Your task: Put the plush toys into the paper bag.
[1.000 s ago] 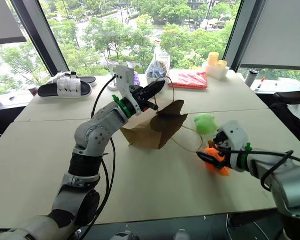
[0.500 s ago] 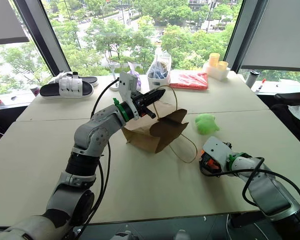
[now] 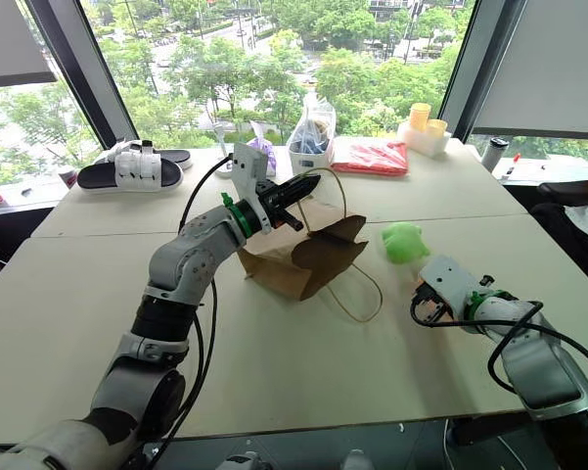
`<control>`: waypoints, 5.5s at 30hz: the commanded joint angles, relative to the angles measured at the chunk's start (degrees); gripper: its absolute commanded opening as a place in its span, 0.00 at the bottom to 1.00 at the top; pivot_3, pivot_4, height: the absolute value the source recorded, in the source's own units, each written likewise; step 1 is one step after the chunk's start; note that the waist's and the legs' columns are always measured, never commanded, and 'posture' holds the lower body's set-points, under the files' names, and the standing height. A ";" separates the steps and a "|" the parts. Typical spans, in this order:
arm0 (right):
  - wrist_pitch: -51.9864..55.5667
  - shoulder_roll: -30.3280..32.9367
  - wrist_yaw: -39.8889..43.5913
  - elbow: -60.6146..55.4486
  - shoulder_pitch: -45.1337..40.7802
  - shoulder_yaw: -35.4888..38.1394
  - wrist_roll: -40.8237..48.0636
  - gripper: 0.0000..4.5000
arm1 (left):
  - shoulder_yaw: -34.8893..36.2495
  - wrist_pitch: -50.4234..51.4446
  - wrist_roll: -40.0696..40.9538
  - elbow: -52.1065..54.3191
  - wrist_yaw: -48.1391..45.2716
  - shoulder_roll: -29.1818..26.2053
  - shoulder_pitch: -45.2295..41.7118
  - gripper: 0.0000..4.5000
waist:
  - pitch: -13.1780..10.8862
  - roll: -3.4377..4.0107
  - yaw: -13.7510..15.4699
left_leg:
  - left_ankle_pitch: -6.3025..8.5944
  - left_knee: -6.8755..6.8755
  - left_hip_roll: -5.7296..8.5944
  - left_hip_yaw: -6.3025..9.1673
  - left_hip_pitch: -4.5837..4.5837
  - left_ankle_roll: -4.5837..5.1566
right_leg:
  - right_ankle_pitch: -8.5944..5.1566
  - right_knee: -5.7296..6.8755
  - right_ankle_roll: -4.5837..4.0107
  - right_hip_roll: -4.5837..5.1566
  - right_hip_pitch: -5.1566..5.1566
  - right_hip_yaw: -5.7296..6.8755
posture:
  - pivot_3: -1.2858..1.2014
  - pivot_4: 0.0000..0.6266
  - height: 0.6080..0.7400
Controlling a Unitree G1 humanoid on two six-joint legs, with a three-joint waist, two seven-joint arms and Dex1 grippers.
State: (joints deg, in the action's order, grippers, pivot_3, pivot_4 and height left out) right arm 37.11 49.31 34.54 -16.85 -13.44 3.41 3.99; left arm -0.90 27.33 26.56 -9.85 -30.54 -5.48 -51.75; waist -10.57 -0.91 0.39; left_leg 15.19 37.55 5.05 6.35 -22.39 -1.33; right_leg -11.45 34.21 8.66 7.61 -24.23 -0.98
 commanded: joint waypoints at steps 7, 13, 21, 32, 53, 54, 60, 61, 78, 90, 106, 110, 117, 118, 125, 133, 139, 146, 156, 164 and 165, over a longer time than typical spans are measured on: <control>14.68 -13.13 -0.47 -7.39 -17.60 -0.36 14.27 0.01 | 0.97 -2.73 -0.79 -2.06 -2.12 0.42 -3.52 0.00 | 0.00 0.01 0.37 | -0.02 -0.13 0.00 0.15 -0.02 -0.03 | 0.00 0.01 0.00 -0.02 -0.07 0.06 | 0.52 0.24 1.00; 7.72 -23.96 -2.94 3.77 -19.92 -9.15 11.05 0.01 | 1.77 -0.31 0.40 -0.29 -1.24 0.72 -4.30 0.00 | 0.00 0.02 0.16 | -0.12 -0.16 0.03 0.11 -0.06 -0.21 | 0.00 -0.01 0.00 0.01 -0.13 0.04 | 0.52 0.24 1.00; -2.19 -34.02 -4.35 18.89 -28.60 -13.54 7.43 0.01 | 3.72 5.85 3.55 6.23 1.66 0.90 -2.90 0.00 | 0.00 0.03 -1.26 | -0.16 -0.27 0.02 0.13 -0.04 -0.28 | 0.01 0.15 0.00 0.00 -0.31 0.00 | 0.52 0.24 1.00; -10.37 -38.83 -4.95 27.41 -34.97 -12.78 4.89 0.01 | 6.55 15.01 8.87 14.76 7.19 -0.45 -0.90 0.00 | 0.01 0.04 -1.39 | -0.18 -0.31 0.02 0.22 -0.04 -0.32 | 0.01 0.26 -0.01 0.00 -0.42 -0.06 | 0.52 0.24 1.00; 1.54 -34.30 -2.45 6.06 -31.88 -10.14 9.35 0.99 | 19.62 20.74 22.23 12.63 20.93 -0.92 -5.14 0.00 | 0.01 0.04 -1.13 | -0.18 -0.32 0.04 0.27 -0.08 -0.34 | 0.01 0.34 -0.01 0.02 -0.48 -0.05 | 0.52 0.24 1.00; 3.17 -32.80 -2.10 3.69 -31.49 -9.49 10.15 0.99 | 19.09 20.41 21.79 12.54 20.59 -1.15 -4.71 0.00 | 0.01 0.04 -1.10 | -0.18 -0.32 0.04 0.26 -0.07 -0.34 | 0.01 0.34 -0.01 0.02 -0.48 -0.05 | 0.52 0.24 1.00; 14.54 -19.31 -1.00 -9.16 -27.44 3.00 16.12 0.99 | 16.08 17.84 19.44 11.82 18.29 -1.28 -1.95 0.00 | 0.01 0.04 -0.93 | -0.17 -0.32 0.04 0.21 -0.08 -0.32 | 0.01 0.23 -0.01 0.01 -0.41 -0.03 | 0.52 0.24 1.00; 15.34 -17.96 -1.61 -9.36 -26.90 4.31 16.26 0.99 | 16.03 17.75 19.59 11.89 18.38 -1.11 -1.79 0.00 | 0.01 0.03 -0.93 | -0.15 -0.32 0.04 0.21 -0.08 -0.29 | 0.01 0.17 -0.01 0.01 -0.39 -0.04 | 0.52 0.24 1.00; -16.33 -18.66 -7.41 38.92 -27.73 -2.08 0.40 0.99 | 15.69 16.50 20.02 12.79 19.10 -1.01 -1.37 0.00 | 0.00 0.04 -1.23 | -0.19 -0.32 0.01 -0.09 -0.01 -0.34 | 0.01 0.13 -0.01 0.00 -0.33 -0.13 | 0.52 0.24 1.00; -29.34 -19.94 -16.22 64.25 -36.67 -12.41 -15.12 0.99 | 16.25 17.23 22.07 16.19 22.31 -1.71 -1.00 0.00 | 0.00 0.03 -1.38 | -0.21 -0.35 0.02 -0.06 -0.02 -0.38 | 0.01 0.07 -0.01 -0.01 -0.32 -0.13 | 0.52 0.24 1.00; 1.53 -9.95 -1.08 9.96 -29.29 0.55 -0.51 0.01 | 15.65 14.96 20.55 12.43 19.61 -3.85 -1.33 0.00 | -0.02 0.07 -1.26 | -0.21 -0.37 0.02 0.04 -0.12 -0.37 | 0.01 0.03 -0.01 0.00 -0.40 -0.12 | 0.52 0.24 1.00; 14.45 -9.94 3.19 -6.34 -29.00 2.21 9.12 0.01 | 15.73 14.11 19.88 10.06 18.56 -4.25 -2.25 0.00 | -0.02 0.06 -1.16 | -0.19 -0.37 -0.02 0.07 -0.04 -0.34 | 0.01 0.06 -0.01 -0.05 -0.30 -0.05 | 0.52 0.24 1.00; 22.32 -17.19 -0.84 -15.30 -27.46 -3.92 14.28 0.01 | 15.29 12.97 19.12 7.22 16.43 -4.90 -3.67 0.00 | -0.01 0.06 -0.92 | -0.14 -0.26 0.00 0.09 -0.05 -0.24 | 0.01 0.10 -0.01 -0.02 -0.28 -0.06 | 0.52 0.24 1.00; 21.67 -18.24 -1.63 -14.74 -27.15 -4.67 14.08 0.01 | 15.34 12.94 19.07 7.18 16.40 -4.87 -3.76 0.00 | -0.01 0.05 -0.90 | -0.18 -0.26 0.01 0.09 -0.05 -0.31 | 0.01 0.11 -0.01 -0.01 -0.28 -0.06 | 0.52 0.24 1.00; 14.98 -24.58 -4.75 -6.79 -28.28 -10.94 11.80 0.01 | 15.41 13.11 18.96 8.20 16.84 -4.61 -3.37 0.00 | -0.01 0.05 -1.16 | -0.20 -0.30 0.02 0.10 -0.05 -0.36 | 0.01 0.15 -0.01 0.00 -0.35 -0.08 | 0.52 0.24 1.00; -1.15 -31.34 -5.32 16.88 -34.52 -17.11 4.65 0.09 | 15.92 13.63 19.45 10.26 18.40 -4.32 -2.25 0.00 | -0.01 0.06 -1.38 | -0.21 -0.31 0.02 0.09 -0.05 -0.37 | 0.01 0.16 -0.01 -0.01 -0.37 -0.08 | 0.52 0.24 1.00; -4.73 -33.02 -4.45 21.53 -35.86 -16.54 3.39 0.73 | 16.16 14.07 19.82 11.45 19.18 -4.32 -1.46 0.00 | -0.01 0.05 -1.24 | -0.21 -0.37 0.03 0.12 -0.06 -0.38 | 0.01 0.15 -0.01 0.00 -0.39 -0.07 | 0.52 0.24 1.00; 3.31 -27.31 -1.31 8.31 -34.30 -11.46 7.16 0.99 | 16.92 13.77 20.22 10.77 19.62 -4.51 -1.63 0.00 | -0.02 0.06 -1.16 | -0.21 -0.36 0.02 0.21 -0.07 -0.37 | 0.01 0.15 -0.01 0.00 -0.42 -0.08 | 0.52 0.24 1.00; 18.39 -18.10 -1.23 -6.76 -20.03 1.76 15.71 0.99 | 17.37 11.14 18.49 5.72 17.53 -5.80 -3.07 0.00 | -0.02 0.04 -0.95 | -0.19 -0.35 0.04 0.14 -0.09 -0.35 | 0.01 0.08 -0.01 0.01 -0.33 -0.04 | 0.52 0.24 1.00; 24.98 -17.21 -4.11 -14.81 -9.56 6.39 19.85 0.99 | 17.56 10.05 17.91 4.06 16.45 -6.46 -3.79 0.00 | -0.01 0.05 -0.98 | -0.15 -0.33 0.01 0.10 -0.06 -0.26 | 0.01 0.13 -0.01 -0.01 -0.35 -0.07 | 0.52 0.24 1.00; 25.94 -17.67 -4.85 -15.22 -9.14 6.40 20.20 0.99 | 17.57 10.00 17.81 3.94 16.33 -6.50 -3.85 0.00 | -0.01 0.05 -0.97 | -0.15 -0.32 0.01 0.11 -0.06 -0.26 | 0.01 0.13 -0.01 0.00 -0.35 -0.08 | 0.52 0.24 1.00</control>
State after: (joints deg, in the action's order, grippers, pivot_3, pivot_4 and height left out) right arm 61.86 32.05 30.69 -29.12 -22.37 8.26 22.82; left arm 16.19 38.48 44.45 -6.71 -13.57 -11.34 -54.09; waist -10.58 -0.86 -0.59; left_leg 15.05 37.23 5.06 6.45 -22.45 -1.59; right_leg -11.44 34.33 8.65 7.61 -24.58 -1.06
